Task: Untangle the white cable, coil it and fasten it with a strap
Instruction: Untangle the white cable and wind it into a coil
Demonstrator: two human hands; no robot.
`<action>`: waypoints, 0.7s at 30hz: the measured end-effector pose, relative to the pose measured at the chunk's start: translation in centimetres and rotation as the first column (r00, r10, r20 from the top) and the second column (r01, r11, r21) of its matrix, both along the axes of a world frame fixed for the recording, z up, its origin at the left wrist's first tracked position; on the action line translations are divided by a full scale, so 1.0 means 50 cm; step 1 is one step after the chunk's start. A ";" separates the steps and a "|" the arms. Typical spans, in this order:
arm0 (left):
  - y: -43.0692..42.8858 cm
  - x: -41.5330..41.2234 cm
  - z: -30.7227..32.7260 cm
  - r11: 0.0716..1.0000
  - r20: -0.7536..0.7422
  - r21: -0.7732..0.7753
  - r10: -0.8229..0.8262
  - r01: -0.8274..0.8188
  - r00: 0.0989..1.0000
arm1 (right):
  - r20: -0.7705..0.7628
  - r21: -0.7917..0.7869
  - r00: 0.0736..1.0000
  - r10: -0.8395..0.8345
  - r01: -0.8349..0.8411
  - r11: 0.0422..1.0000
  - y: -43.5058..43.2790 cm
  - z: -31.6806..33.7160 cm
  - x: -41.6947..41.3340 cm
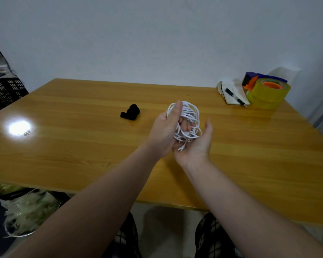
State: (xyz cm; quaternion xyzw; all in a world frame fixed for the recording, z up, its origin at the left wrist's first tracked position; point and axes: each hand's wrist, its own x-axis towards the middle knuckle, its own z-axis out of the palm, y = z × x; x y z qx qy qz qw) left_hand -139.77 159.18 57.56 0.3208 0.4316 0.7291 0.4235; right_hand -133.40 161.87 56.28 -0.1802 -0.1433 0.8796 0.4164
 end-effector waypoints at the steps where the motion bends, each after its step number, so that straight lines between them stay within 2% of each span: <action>1: -0.001 -0.001 0.000 1.000 -0.069 -0.022 0.010 -0.011 0.998 | 0.010 -0.001 1.000 0.002 -0.002 1.000 0.002 0.001 0.002; 3: -0.001 -0.007 0.002 0.998 -0.122 -0.051 0.038 -0.044 0.992 | 0.063 0.078 0.995 0.077 -0.082 0.994 0.003 -0.004 0.008; 5: 0.000 -0.019 0.009 0.995 -0.059 -0.061 0.076 -0.080 0.995 | 0.248 0.241 0.958 0.141 -0.202 0.949 0.006 -0.022 0.010; 7: -0.001 -0.034 0.019 0.992 0.011 -0.070 0.105 -0.104 0.994 | 0.557 0.401 0.830 0.045 -0.316 0.860 0.013 -0.030 0.017; 8: -0.001 -0.044 0.020 0.988 -0.023 -0.090 0.123 -0.124 0.992 | 0.659 0.470 0.751 -0.045 -0.363 0.805 0.021 -0.028 0.023; 9: -0.002 -0.052 0.020 0.981 -0.119 -0.123 0.133 -0.148 0.984 | 0.711 0.531 0.690 -0.136 -0.401 0.747 0.032 -0.023 0.031; 11: -0.005 -0.067 0.018 0.961 -0.347 -0.207 0.101 -0.181 0.932 | 0.729 0.622 0.634 -0.259 -0.456 0.636 0.056 -0.001 0.050; 13: -0.009 -0.080 0.020 0.936 -0.475 -0.293 0.036 -0.197 0.879 | 0.735 0.675 0.568 -0.371 -0.559 0.482 0.075 0.028 0.072; 15: -0.013 -0.090 0.029 0.907 -0.573 -0.371 -0.056 -0.198 0.818 | 0.737 0.648 0.452 -0.502 -0.682 0.338 0.100 0.049 0.089; 18: -0.012 -0.100 0.037 0.854 -0.686 -0.477 -0.216 -0.206 0.694 | 0.714 0.571 0.315 -0.625 -0.778 0.261 0.131 0.072 0.105; 19: -0.014 -0.099 0.039 0.842 -0.682 -0.505 -0.256 -0.188 0.685 | 0.697 0.572 0.322 -0.641 -0.789 0.225 0.134 0.079 0.108; 21: -0.020 -0.092 0.042 0.857 -0.597 -0.514 -0.317 -0.048 0.737 | 0.666 0.608 0.433 -0.608 -0.787 0.106 0.127 0.089 0.109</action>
